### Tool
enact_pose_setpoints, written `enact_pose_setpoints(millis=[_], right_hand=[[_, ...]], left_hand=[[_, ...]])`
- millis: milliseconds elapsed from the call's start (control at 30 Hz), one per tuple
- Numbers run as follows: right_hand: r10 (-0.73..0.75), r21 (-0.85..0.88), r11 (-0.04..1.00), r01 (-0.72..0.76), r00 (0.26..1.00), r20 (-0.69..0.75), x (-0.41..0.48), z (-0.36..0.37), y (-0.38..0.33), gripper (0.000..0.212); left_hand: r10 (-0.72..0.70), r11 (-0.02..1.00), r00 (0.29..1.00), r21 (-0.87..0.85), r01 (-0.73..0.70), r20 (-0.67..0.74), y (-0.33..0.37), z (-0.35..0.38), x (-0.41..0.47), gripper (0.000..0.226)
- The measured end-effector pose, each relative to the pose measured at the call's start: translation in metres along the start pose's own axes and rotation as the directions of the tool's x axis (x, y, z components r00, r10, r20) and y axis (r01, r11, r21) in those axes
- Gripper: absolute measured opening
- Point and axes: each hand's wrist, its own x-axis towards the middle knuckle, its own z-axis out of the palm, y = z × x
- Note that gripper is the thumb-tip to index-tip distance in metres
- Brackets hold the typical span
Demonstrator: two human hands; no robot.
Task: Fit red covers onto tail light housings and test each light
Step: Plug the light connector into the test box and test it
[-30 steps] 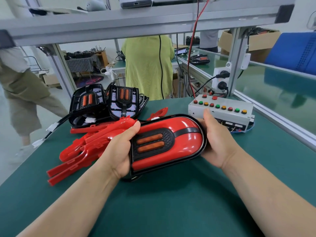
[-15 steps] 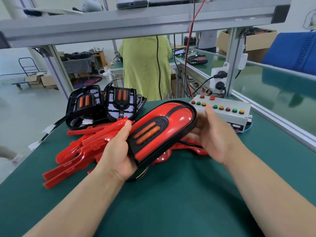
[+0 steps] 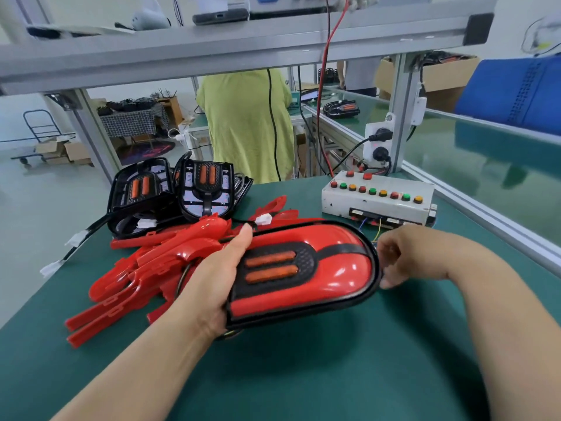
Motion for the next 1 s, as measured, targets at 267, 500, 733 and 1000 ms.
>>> enact_pose_setpoints(millis=[267, 500, 733, 1000], right_hand=[[-0.051, 0.038, 0.998, 0.055, 0.993, -0.103, 0.003, 0.001, 0.000, 0.015], [-0.147, 0.412, 0.872, 0.264, 0.945, -0.292, 0.000, -0.006, -0.006, 0.006], [-0.158, 0.642, 0.639, 0.423, 0.890, -0.428, 0.003, -0.004, -0.012, 0.007], [-0.323, 0.432, 0.690, 0.581, 0.781, -0.535, 0.001, 0.017, -0.042, 0.021]], left_hand=[[-0.132, 0.973, 0.985, 0.205, 0.106, 0.113, -0.018, 0.022, -0.003, 0.060], [-0.073, 0.948, 0.992, 0.317, 0.038, 0.101, -0.027, 0.035, 0.005, 0.042], [0.530, 0.293, 0.837, 0.898, -0.329, 0.134, -0.017, 0.036, 0.008, 0.035], [0.521, -0.241, 0.676, 0.849, -0.470, 0.522, 0.018, 0.074, 0.019, 0.039]])
